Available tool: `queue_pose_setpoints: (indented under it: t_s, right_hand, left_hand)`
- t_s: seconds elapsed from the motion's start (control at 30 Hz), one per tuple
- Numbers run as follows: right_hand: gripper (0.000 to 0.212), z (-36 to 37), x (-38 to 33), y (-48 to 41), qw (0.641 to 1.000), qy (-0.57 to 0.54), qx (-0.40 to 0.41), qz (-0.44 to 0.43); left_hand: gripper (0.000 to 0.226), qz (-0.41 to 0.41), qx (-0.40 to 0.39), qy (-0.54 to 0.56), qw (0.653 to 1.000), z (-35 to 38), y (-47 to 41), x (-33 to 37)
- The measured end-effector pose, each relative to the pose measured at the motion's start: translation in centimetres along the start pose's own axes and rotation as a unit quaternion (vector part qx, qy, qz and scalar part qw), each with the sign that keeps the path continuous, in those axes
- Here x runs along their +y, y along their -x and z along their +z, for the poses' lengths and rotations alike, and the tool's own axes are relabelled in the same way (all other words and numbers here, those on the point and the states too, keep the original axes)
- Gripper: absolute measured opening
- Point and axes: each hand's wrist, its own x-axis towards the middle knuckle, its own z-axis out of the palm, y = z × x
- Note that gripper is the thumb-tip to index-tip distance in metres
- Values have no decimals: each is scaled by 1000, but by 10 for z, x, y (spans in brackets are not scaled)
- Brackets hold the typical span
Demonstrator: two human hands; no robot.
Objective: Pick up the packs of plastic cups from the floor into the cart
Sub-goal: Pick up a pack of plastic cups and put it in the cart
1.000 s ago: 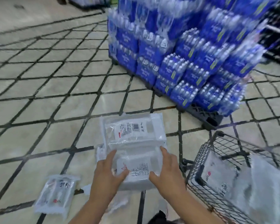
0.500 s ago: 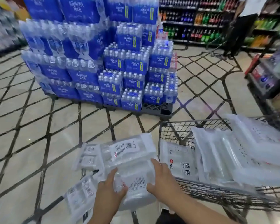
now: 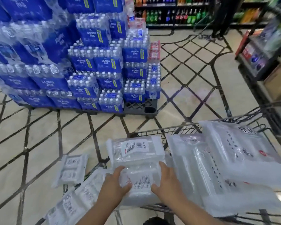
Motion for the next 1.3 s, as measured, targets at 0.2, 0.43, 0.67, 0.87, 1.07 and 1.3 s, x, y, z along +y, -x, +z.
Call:
queue_pose_setpoints:
  t_s: [0.2,0.43,0.67,0.87,1.07,1.3]
  right_hand:
    - [94,-10,32,-26,998,-55,-18,38]
    - [96,-9,44,-50,993,-89,-43,66]
    - [91,-4,53,-61,994,-74,-47,69]
    - [85,6,59,-58,994,-59,-65,73]
    - [94,11,69,-62,992,-41,-67,98]
    - [104,21,69,-77,992,-2,-92,82]
  left_hand:
    - [74,-1,-60,-57,997,23,-30,21]
    - [78,-37,-94,-75,992,33,-68,24]
    - [81,-55,-105,-76,990,44,-75,27]
    - [96,-54,-158,-111,980,46,-79,27]
    - [105,-27,-194,-95,976,55,-88,23]
    - [101,-23,-182,-105,977,62,-84,16]
